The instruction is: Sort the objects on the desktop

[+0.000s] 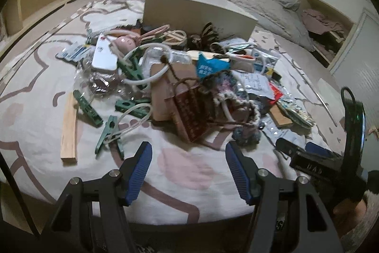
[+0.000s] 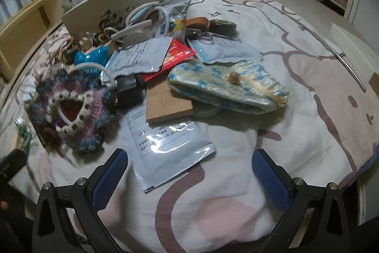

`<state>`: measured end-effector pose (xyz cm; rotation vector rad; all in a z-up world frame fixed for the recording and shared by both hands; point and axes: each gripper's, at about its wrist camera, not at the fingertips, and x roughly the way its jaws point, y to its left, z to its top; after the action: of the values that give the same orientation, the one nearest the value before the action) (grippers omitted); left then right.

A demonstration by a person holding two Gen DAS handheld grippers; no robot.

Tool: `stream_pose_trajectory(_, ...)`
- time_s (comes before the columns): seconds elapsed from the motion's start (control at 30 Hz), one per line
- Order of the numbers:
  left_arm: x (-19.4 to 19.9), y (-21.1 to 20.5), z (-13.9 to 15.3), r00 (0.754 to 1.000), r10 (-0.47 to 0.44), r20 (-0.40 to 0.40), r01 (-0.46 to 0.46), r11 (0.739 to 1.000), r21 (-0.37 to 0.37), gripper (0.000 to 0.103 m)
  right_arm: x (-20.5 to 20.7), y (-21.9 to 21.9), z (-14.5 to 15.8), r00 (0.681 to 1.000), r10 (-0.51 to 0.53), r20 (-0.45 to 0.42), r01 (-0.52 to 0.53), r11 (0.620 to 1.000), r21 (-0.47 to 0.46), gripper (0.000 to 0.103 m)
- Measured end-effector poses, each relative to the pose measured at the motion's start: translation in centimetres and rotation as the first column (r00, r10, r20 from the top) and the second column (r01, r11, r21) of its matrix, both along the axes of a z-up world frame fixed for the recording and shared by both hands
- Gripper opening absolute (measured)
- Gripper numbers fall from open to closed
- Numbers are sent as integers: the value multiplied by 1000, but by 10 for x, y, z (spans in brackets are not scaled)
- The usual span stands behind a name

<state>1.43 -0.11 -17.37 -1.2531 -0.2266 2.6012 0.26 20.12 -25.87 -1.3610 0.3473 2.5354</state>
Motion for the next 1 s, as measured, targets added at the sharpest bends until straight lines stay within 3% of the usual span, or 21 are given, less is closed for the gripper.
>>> stream_pose_trajectory(0.4,6,2,15,996,-18,-85,21,999,26,63,-4,40,47,993,-76,-87,80,996,46,103)
stream_pose_trajectory(0.67,12,1,25,992,-39,-116,46,997,56,63,0,49,90,992,-26,-120,38,994,98,103)
stream_pose_trajectory(0.87,24,2,38,985,-61,-160,75,994,82,66,8,40,149,982,62,-176,-18,971,237,103)
stream_pose_trajectory(1.0,32,0,51,977,-70,-199,91,991,96,66,15,32,175,973,75,-218,-13,962,272,103)
